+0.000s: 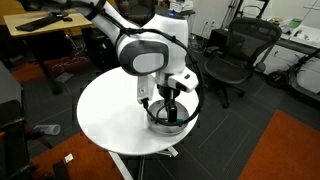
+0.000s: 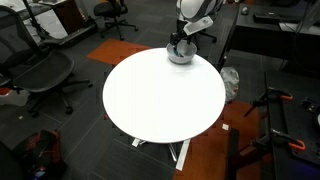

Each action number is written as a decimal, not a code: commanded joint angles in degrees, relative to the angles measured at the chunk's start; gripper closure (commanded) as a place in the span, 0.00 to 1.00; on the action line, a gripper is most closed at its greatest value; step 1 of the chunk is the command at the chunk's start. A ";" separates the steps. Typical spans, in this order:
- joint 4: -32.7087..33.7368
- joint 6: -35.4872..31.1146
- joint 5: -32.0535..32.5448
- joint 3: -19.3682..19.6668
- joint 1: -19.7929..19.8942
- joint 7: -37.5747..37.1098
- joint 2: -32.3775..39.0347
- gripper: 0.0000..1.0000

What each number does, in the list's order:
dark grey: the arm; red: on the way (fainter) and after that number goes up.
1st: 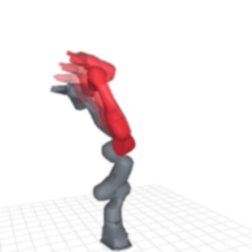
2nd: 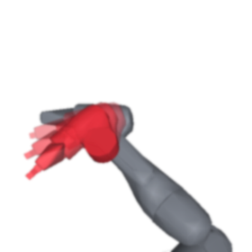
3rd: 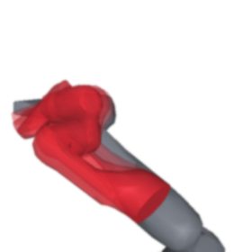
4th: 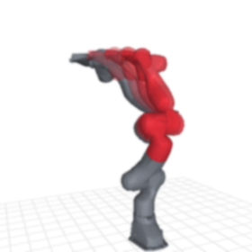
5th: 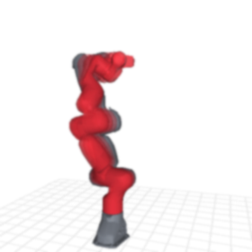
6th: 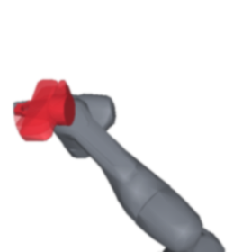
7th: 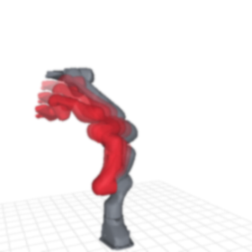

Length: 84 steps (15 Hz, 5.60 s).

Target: Put the marker inside the bowl then put it back on the table

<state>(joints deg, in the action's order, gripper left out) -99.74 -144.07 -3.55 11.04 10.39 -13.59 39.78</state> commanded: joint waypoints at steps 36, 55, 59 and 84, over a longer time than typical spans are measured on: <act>8.55 4.15 -0.25 -0.55 0.77 1.40 4.76 0.95; -15.32 -9.54 6.33 -1.79 -9.37 1.56 -15.38 0.95; -20.54 -13.42 6.39 -2.71 -11.15 1.62 -16.92 0.95; -19.72 -14.45 4.00 -2.38 -15.74 -6.95 -8.24 0.33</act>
<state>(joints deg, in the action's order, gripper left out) -119.36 -157.44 0.45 7.41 -3.53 -18.64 31.87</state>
